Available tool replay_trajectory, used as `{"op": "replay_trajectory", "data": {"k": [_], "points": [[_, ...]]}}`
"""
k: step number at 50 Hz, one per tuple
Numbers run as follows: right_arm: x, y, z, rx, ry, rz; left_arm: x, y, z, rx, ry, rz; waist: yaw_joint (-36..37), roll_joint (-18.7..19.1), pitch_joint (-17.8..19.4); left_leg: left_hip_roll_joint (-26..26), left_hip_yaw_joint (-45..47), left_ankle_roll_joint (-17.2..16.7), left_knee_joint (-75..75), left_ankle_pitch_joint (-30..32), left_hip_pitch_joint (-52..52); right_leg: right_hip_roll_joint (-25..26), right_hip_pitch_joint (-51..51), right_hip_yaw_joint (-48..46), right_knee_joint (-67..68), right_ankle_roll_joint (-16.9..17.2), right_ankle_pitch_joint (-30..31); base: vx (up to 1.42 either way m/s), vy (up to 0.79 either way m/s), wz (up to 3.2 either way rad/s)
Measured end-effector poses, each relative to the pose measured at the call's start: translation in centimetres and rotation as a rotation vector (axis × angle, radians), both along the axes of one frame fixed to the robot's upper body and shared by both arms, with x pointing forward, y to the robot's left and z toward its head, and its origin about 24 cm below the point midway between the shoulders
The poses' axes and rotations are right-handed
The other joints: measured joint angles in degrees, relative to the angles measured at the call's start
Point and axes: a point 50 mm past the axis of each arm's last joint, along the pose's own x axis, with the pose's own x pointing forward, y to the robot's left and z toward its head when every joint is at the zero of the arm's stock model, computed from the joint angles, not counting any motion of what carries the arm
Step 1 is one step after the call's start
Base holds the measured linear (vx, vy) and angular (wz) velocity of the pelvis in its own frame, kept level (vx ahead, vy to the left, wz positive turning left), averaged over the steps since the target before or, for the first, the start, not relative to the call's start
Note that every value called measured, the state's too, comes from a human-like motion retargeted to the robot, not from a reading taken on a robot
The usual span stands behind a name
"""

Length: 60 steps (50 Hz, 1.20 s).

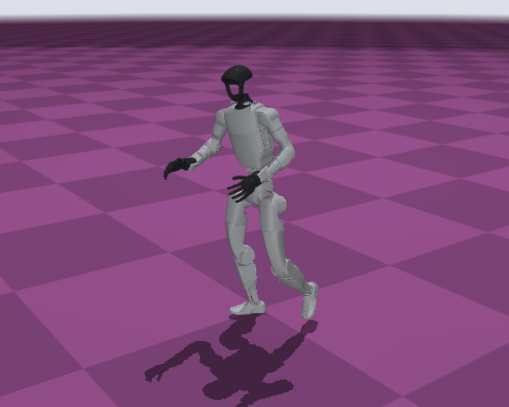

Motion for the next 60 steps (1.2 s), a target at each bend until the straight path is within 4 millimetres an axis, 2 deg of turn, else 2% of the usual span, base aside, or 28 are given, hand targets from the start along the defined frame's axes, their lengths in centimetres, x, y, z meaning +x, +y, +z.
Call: {"op": "replay_trajectory", "data": {"k": [3,7,11,15,18,22,25,27,29,32,33,35,36,38,40,43,46,48,50,52,54,57,60], "points": [[0.9,1.2,0.7,0.011,-0.035,0.028,-1.2,1.1,-1.0,0.011,0.025,0.083,5.5,-1.4,-0.2,-0.3,0.9,-0.5,8.5,-0.8,-7.2,-0.4,2.2,4.1,-2.2,2.3,0.2,0.46,-0.11,-1.39],[2.4,2.9,1.2,0.034,-0.055,0.054,-2.5,2.2,-2.5,-0.038,0.075,0.168,11.4,-3.8,0.6,-0.4,5.5,-1.6,4.1,-3.0,-13.9,-2.0,4.2,8.5,-4.0,5.6,0.0,0.45,-0.03,-1.20],[3.5,4.2,1.2,0.052,-0.049,0.070,-2.8,3.2,-3.2,-0.109,0.109,0.235,15.4,-5.2,2.1,-0.4,9.7,-2.3,-15.8,-1.5,-16.4,-2.6,6.2,11.5,-5.2,6.6,-1.3,0.47,0.05,-0.89],[3.5,4.9,-0.3,0.053,0.015,0.099,-2.7,4.0,-3.0,-0.108,0.094,0.244,18.3,-4.1,3.8,-2.0,6.2,-5.8,-44.6,2.6,-14.1,-0.7,10.1,13.9,-5.6,5.2,-3.0,0.54,0.14,-0.75],[2.7,4.6,-3.0,0.051,0.133,0.106,-2.2,4.1,-2.2,-0.065,0.057,0.212,19.5,-3.7,5.4,-2.6,2.2,-8.6,-54.2,4.9,-12.2,0.1,13.3,14.6,-4.4,3.5,-3.7,0.61,0.22,-0.40],[-0.2,3.1,-8.6,0.034,0.375,0.051,-1.2,3.7,-1.5,-0.007,0.043,0.154,19.6,-4.5,6.7,-3.0,-0.4,-6.7,-51.7,9.1,-10.4,-0.4,14.3,14.9,2.8,0.6,-2.2,0.66,0.28,-0.07],[-3.8,1.9,-12.9,0.073,0.574,-0.024,-0.7,3.3,-1.3,0.061,0.042,0.117,18.3,-4.4,7.8,-1.3,-0.7,-6.6,-43.0,5.1,-9.7,-0.6,12.1,14.2,15.2,-1.3,3.8,0.67,0.32,0.12],[-6.0,1.2,-14.8,0.135,0.662,-0.095,-0.2,2.9,-1.3,0.109,0.038,0.112,16.6,-4.3,8.8,-0.8,-1.5,-7.4,-40.0,2.3,-8.2,-0.8,7.7,13.8,26.9,-2.3,9.3,0.61,0.30,0.15],[-7.9,0.6,-15.9,0.207,0.701,-0.193,0.3,2.3,-1.5,0.198,0.035,0.118,14.2,-4.1,9.6,-0.6,-2.4,-8.7,-38.8,1.2,-6.6,-0.4,2.1,13.5,37.7,-2.9,12.9,0.55,0.26,0.20],[-9.1,-0.2,-15.8,0.289,0.682,-0.254,1.7,1.7,-1.6,0.261,0.048,0.108,9.0,-3.6,10.1,-0.3,-4.0,-9.5,-38.1,-0.4,-4.9,2.3,-5.5,12.8,47.1,-2.5,12.0,0.50,0.20,0.39],[-9.1,-0.3,-15.6,0.308,0.668,-0.262,2.3,1.6,-1.4,0.260,0.047,0.116,7.2,-3.9,10.0,-0.5,-4.4,-9.1,-37.8,-1.2,-4.8,2.6,-8.9,12.0,49.4,-0.6,11.8,0.49,0.14,0.40],[-9.3,-0.6,-15.1,0.328,0.647,-0.260,3.2,1.4,-1.5,0.295,0.067,0.106,3.6,-3.7,9.8,-0.4,-5.0,-8.6,-38.2,-2.1,-3.4,3.2,-12.0,8.6,48.1,0.2,10.0,0.47,0.12,0.32],[-8.8,-0.7,-14.8,0.341,0.632,-0.254,4.3,1.2,-1.2,0.320,0.070,0.111,2.3,-4.3,10.0,-1.4,-4.6,-7.4,-39.1,-2.3,-2.7,2.3,-13.8,6.8,46.3,0.1,9.0,0.44,0.11,0.19],[-8.2,-0.9,-14.0,0.382,0.602,-0.242,6.2,0.8,-0.8,0.427,0.084,0.087,-0.8,-4.4,10.2,-2.3,-4.6,-6.9,-40.1,-2.8,-1.4,1.8,-14.8,2.3,38.3,-1.7,6.3,0.42,0.12,0.23],[-7.7,-1.1,-13.4,0.417,0.574,-0.233,8.0,0.5,-0.1,0.544,0.085,0.070,-3.6,-4.8,10.5,-3.5,-4.7,-6.5,-40.4,-4.1,-0.1,1.6,-14.8,-2.2,27.4,-1.5,5.4,0.44,0.09,0.29],[-6.9,-1.2,-12.5,0.454,0.525,-0.230,10.7,-0.2,1.4,0.746,0.075,0.047,-7.1,-6.7,11.4,-7.4,-4.4,-5.1,-41.5,-6.4,2.1,1.4,-14.2,-7.4,6.3,1.6,8.1,0.46,0.05,0.22],[-6.3,-1.3,-12.0,0.433,0.494,-0.228,12.7,-0.8,2.8,0.939,0.070,0.016,-9.4,-8.5,13.0,-11.5,-3.3,-4.6,-43.3,-9.0,6.2,0.4,-13.1,-16.4,-10.4,6.8,13.9,0.50,0.03,-0.13],[-6.6,-1.5,-12.1,0.398,0.494,-0.228,13.2,-0.9,3.0,1.038,0.088,-0.005,-9.7,-8.7,13.8,-12.8,-1.8,-5.5,-44.7,-10.2,9.3,-0.7,-14.2,-23.2,-10.9,10.3,15.1,0.53,0.03,-0.67],[-6.0,-1.6,-12.0,0.362,0.483,-0.239,14.0,-1.3,4.2,1.136,0.060,-0.011,-10.8,-7.9,15.4,-13.9,-0.8,-6.5,-44.5,-10.9,10.9,1.3,-11.8,-26.8,-17.8,9.7,18.9,0.52,0.03,-0.55],[-6.2,-1.9,-12.2,0.338,0.484,-0.254,14.2,-1.3,4.5,1.155,0.052,-0.016,-11.8,-7.4,17.0,-14.4,0.8,-7.0,-43.2,-11.1,13.2,-0.5,-11.7,-24.9,-12.9,11.5,17.3,0.55,0.02,-0.60],[-6.6,-2.1,-12.7,0.315,0.509,-0.269,14.0,-0.9,4.3,1.141,0.052,-0.010,-13.0,-7.5,17.8,-14.8,3.3,-5.7,-37.9,-10.4,13.2,-2.1,-11.7,-20.9,-9.5,11.7,15.9,0.56,0.00,-0.82],[-7.2,-2.5,-13.2,0.293,0.548,-0.286,13.2,0.6,3.7,1.087,0.079,0.038,-14.0,-8.1,17.6,-11.5,7.9,-1.9,-17.3,-7.0,5.8,-3.9,-14.3,-14.3,-2.8,9.3,12.6,0.52,-0.03,-1.32],[-7.4,-3.0,-13.4,0.313,0.538,-0.315,12.2,1.7,2.6,1.138,0.092,0.035,-18.3,-6.4,18.0,-3.8,6.2,-0.3,5.4,-2.8,-4.9,-0.5,-10.1,-12.4,-8.2,3.7,12.3,0.52,0.06,-0.93]]}}
